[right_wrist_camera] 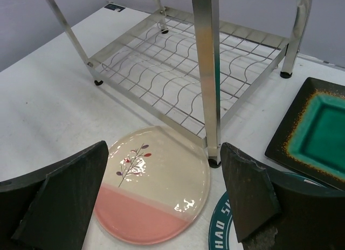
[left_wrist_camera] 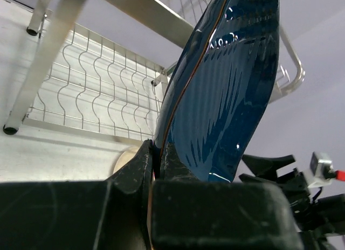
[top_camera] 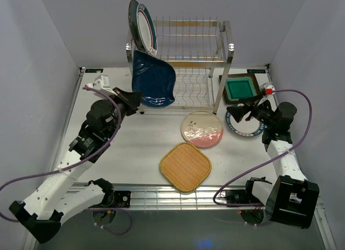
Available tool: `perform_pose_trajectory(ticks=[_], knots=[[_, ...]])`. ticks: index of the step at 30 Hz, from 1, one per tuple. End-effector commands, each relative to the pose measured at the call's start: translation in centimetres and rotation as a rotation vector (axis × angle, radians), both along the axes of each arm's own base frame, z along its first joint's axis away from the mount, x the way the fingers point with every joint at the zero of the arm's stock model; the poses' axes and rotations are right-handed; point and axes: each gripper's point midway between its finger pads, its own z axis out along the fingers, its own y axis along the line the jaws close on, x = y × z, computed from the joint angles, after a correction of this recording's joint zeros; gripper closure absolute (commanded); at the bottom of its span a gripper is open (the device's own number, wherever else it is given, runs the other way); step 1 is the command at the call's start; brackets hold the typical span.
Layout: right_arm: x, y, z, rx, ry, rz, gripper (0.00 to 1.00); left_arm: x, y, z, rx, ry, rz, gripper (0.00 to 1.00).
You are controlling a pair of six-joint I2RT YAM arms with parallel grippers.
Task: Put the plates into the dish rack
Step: Insert the plate into the dish rack.
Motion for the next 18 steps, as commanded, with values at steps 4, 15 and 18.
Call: perform_pose_trajectory(ticks=[4, 15, 18], knots=[[-2.2, 1.0, 3.2, -0.036, -0.135, 0.053, 0.1, -1.4, -0.7, 7.9, -0.073, -0.248, 0.173, 1.0], [-4.6, 2.8, 8.0, -0.057, -0.191, 0.225, 0.09, -1.3, -3.9, 6.3, 0.027, -0.212, 0.221, 1.0], [-5.0, 3.1, 9.6, -0.061, -0.194, 0.265, 0.08, -1.3, -4.1, 6.0, 0.035, -0.231, 0.22, 1.0]])
